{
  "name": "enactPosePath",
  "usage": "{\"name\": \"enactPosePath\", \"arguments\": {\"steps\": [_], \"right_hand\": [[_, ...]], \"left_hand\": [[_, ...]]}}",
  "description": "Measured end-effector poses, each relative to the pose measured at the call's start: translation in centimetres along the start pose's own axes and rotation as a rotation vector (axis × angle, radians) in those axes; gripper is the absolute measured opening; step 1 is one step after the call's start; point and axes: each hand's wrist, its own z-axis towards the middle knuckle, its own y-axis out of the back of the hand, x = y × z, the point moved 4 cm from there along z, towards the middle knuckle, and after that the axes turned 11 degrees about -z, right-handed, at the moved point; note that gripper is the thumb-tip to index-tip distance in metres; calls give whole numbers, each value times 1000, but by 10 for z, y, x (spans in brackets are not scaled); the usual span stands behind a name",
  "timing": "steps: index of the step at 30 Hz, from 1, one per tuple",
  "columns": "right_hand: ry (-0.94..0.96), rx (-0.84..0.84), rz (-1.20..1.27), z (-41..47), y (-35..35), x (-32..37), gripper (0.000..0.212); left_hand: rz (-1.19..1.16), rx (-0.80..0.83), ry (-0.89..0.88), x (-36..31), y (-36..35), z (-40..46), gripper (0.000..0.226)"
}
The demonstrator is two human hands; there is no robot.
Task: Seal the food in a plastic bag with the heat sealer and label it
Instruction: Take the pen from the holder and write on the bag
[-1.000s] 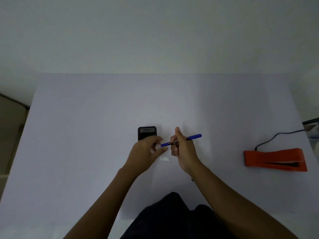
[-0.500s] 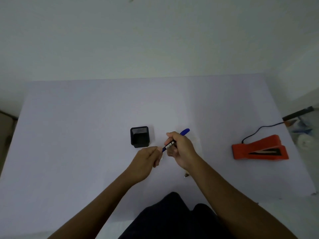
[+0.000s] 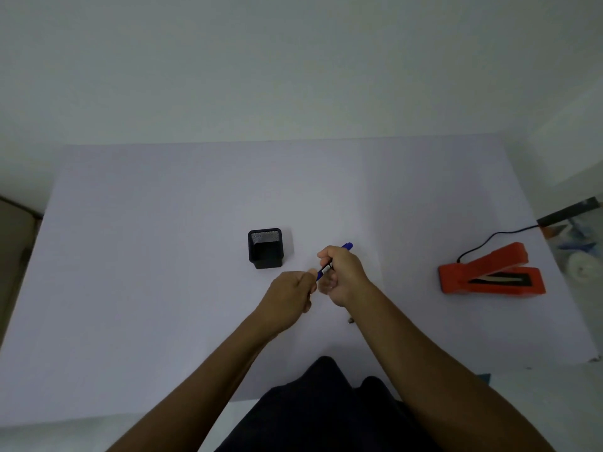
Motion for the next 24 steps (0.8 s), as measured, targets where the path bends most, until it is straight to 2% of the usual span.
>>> {"name": "enactPosePath", "arguments": {"steps": [3,6,8,10,12,15,18,24], "right_hand": [[-28,0,3,3,-6,-2,24],[-49,-5,65,11,-4,1,20],[-58,-92,120,20,19,9,17],[-33,-204,115,31,51,18,19],[30,-242,62,39,70,24,21],[113,-171,30,42,61,23,24],[127,-141,-22,46,41,8,29],[118,-112,-171,49,21,-27,30]], "left_hand": [[310,-54,-206,-8,-1,-3,42],[490,-144,-384,-17,1,-7,34],[610,-140,-588,-29,-3,-22,22],[704,-158,-650,-25,-5,-32,22],[732,-194,-530,-14,7,-20,17],[719,-260,-308,24,26,15,23],[668,-312,-232,59,32,45,26],[740,-363,-57,123,49,71,24]]}}
